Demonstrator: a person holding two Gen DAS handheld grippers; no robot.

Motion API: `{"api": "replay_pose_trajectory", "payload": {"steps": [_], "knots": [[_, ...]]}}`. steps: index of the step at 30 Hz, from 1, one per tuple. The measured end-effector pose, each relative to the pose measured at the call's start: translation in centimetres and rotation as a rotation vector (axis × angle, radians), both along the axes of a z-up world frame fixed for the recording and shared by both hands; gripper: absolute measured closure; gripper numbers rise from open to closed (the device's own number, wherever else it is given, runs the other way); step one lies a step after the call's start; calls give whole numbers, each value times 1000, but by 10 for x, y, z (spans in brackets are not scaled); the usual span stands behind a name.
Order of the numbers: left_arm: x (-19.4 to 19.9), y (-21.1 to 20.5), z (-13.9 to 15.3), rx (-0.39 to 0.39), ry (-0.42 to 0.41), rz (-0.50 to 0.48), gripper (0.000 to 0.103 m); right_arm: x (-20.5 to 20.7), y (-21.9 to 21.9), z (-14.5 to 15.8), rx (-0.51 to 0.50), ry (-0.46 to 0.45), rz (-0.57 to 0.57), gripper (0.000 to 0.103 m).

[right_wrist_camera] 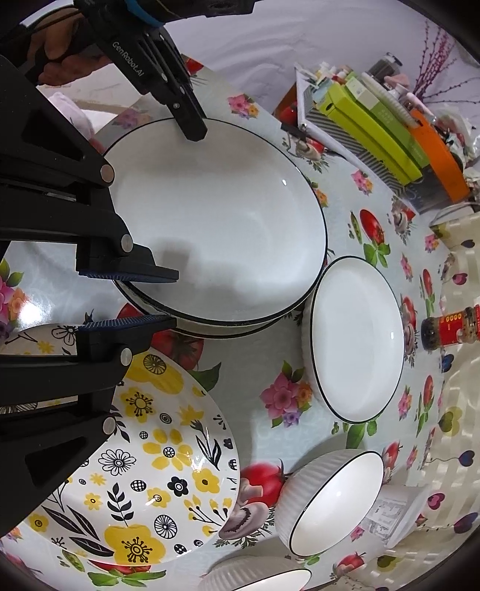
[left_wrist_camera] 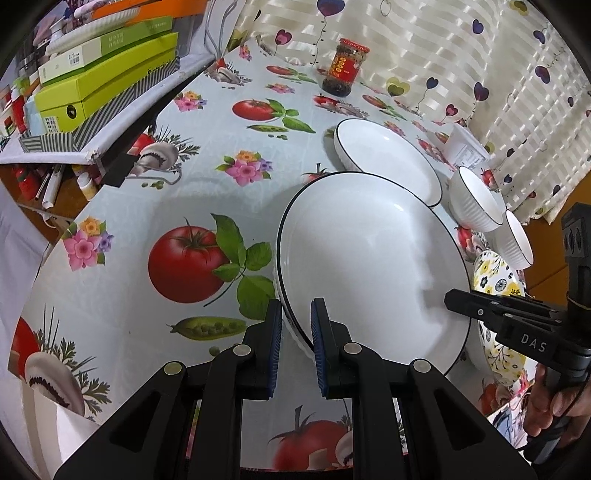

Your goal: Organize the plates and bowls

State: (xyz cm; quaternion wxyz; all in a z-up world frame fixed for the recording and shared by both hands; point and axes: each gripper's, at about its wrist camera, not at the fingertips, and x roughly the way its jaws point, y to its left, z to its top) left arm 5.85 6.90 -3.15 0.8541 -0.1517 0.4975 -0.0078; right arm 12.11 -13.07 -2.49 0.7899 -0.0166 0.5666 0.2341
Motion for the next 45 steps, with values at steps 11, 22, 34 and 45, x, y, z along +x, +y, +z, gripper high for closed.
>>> {"api": "replay_pose_trajectory", "payload": {"steps": [11,22,34,45], "knots": [[1,-2,-6,-13,17,2,86,-3,10,-1,-91,-69,30,86],[1,-2,-8,-24,12,6,85,-10,22,-4,-202,-171,70,82],[1,-3,-5,10,-32,1,85,-10,23,9,-167,-252,75,66],[4,11,4,5,-101,39,85,-7,8,19,-89,-280,39,82]]}}
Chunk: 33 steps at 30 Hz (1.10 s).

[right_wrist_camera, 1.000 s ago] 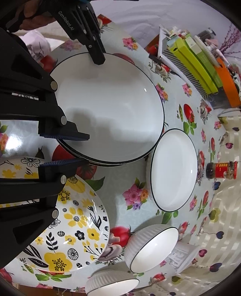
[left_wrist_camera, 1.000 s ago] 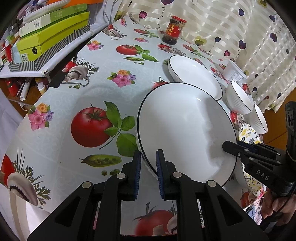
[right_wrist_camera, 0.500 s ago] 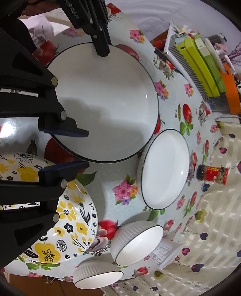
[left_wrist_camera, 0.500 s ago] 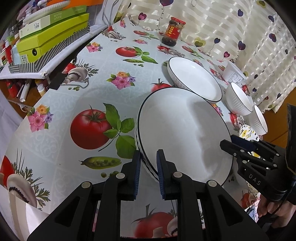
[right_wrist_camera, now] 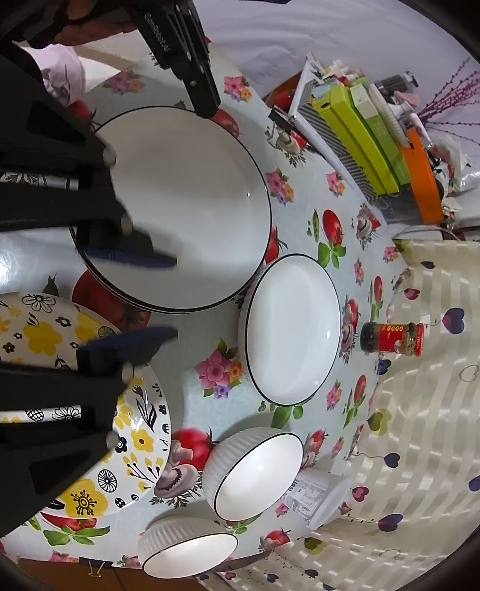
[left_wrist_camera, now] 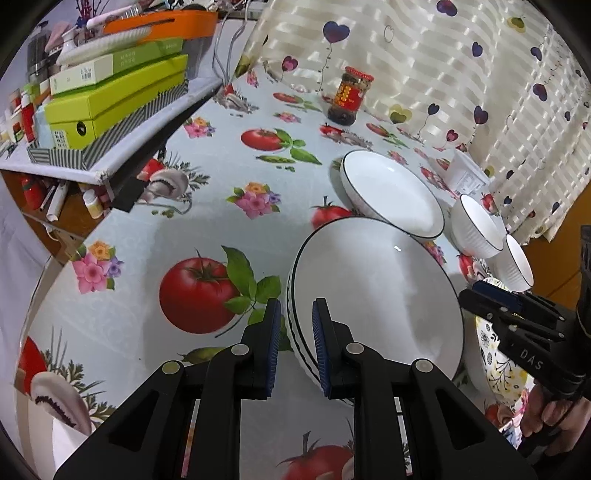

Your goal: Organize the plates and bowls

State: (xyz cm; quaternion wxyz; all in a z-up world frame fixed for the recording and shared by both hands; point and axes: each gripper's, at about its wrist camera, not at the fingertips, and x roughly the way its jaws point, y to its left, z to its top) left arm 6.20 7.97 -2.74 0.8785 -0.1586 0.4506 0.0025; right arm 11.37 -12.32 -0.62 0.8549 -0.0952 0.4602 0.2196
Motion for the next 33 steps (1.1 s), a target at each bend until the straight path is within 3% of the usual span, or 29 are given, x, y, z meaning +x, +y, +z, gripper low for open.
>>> {"api": "replay_pose_trajectory", "payload": {"steps": [6,11,14,18,23,33], "knots": [[3,-6,-12,-11,31,-15,85,2,-3,-6,12,20,3,83],[5,-2,-4,-12,29,-20,85,6,-13,1,95,47,-5,81],[7,1,3,-18,11,-26,85,8,-18,7,113,39,-18,67],[16,4,13,-12,-2,-34,85,14,-26,11,128,40,-35,65],[41,-1,29,2,-25,-78,85,35,-37,12,165,75,-80,65],[109,-6,31,-80,13,-168,85,80,-50,8,228,151,-170,65]]}}
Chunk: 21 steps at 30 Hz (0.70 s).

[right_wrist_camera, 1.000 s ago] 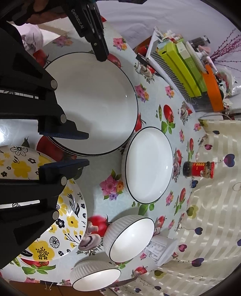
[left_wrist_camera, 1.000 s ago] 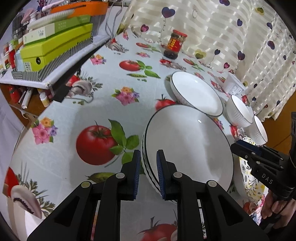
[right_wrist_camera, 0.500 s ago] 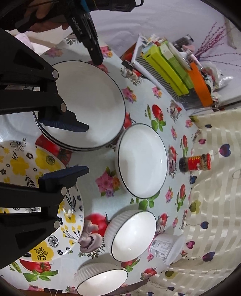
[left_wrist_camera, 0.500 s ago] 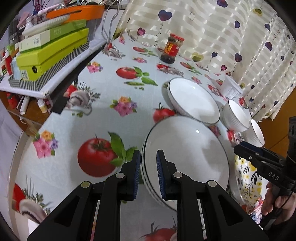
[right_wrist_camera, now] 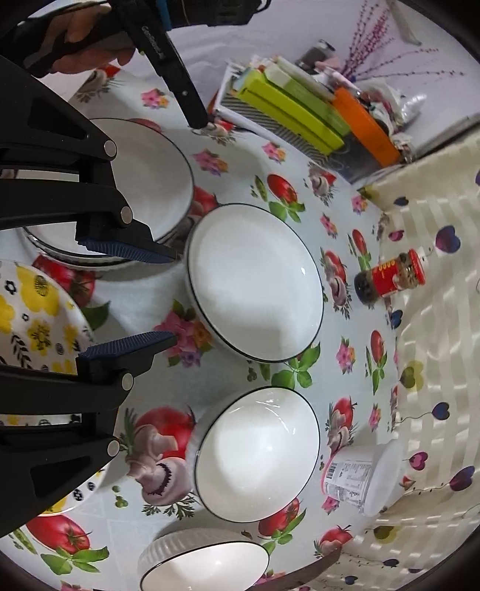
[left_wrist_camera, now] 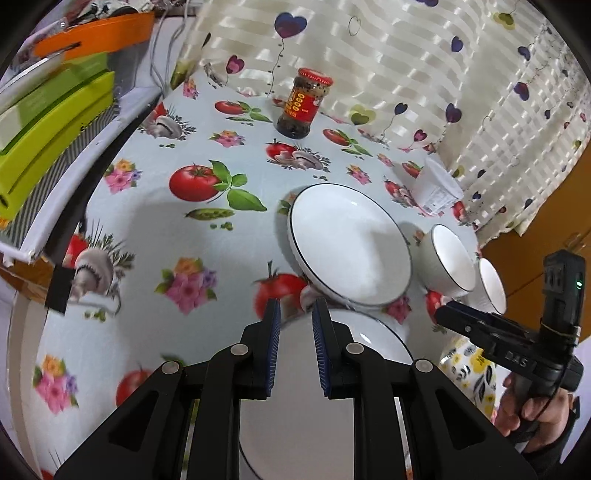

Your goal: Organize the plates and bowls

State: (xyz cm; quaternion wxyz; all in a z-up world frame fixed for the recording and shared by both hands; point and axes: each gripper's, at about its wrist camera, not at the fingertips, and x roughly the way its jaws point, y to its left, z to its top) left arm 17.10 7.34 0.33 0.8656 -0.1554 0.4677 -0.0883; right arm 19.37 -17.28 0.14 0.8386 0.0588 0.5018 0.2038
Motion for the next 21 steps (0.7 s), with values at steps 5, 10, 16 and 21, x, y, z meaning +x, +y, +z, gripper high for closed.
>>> {"api": "replay_pose_trajectory", "payload": {"steps": [5,10,16,21], "knots": [[34,0,-8,-45,41,-46,85,18,-1,-6,9,33,-27,65],[66,-2,-23,-57,100,-86,85,30,0,-15,13,70,-50,65],[89,-8,-35,-49,131,-130,85,45,0,-21,2,91,-73,65],[102,-10,-46,-59,151,-135,85,53,3,-25,-4,100,-78,65]]}}
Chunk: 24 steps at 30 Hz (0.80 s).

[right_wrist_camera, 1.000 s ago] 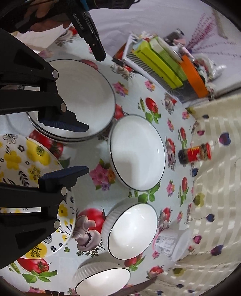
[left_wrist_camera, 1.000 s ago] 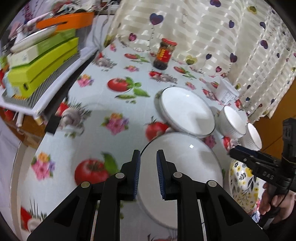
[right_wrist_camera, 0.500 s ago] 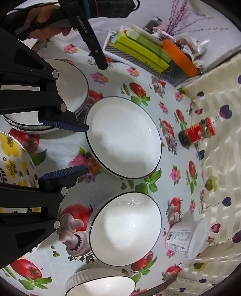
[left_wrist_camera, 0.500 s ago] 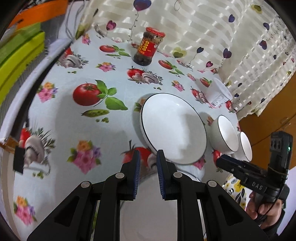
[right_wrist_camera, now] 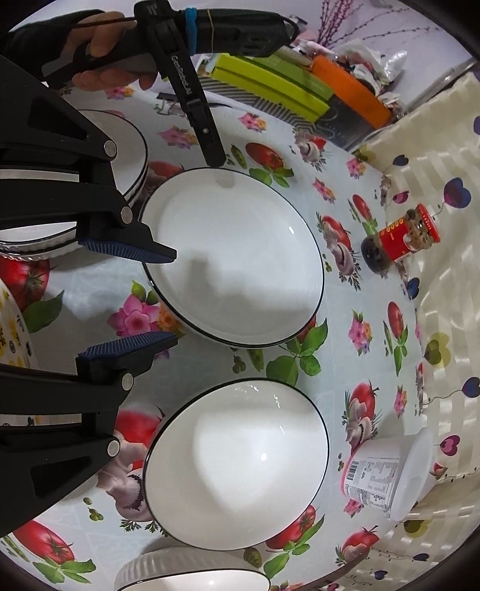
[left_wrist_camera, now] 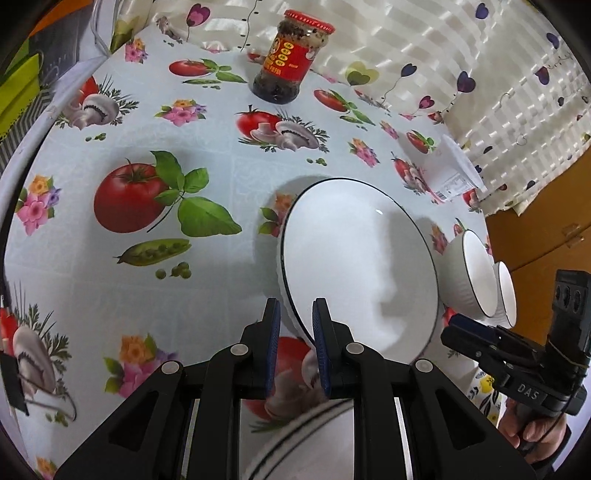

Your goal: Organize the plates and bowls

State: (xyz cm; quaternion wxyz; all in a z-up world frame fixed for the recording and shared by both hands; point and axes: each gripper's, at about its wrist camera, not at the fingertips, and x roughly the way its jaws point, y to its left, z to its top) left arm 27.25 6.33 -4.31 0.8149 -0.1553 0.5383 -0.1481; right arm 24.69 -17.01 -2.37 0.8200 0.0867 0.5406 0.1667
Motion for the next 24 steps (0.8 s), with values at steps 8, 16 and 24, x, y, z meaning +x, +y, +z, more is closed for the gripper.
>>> {"api": "replay_pose_trajectory", "payload": {"steps": [8,16,24], "knots": [[9,1,-13,-4,29,14,85,8,0,-7,-13,11,-11,65],[6,13,-12,39,12,40,84,13,3,-11,-12,22,-16,65],[3,21,-13,34,17,62,84,25,22,-22,-13,74,26,82]]}}
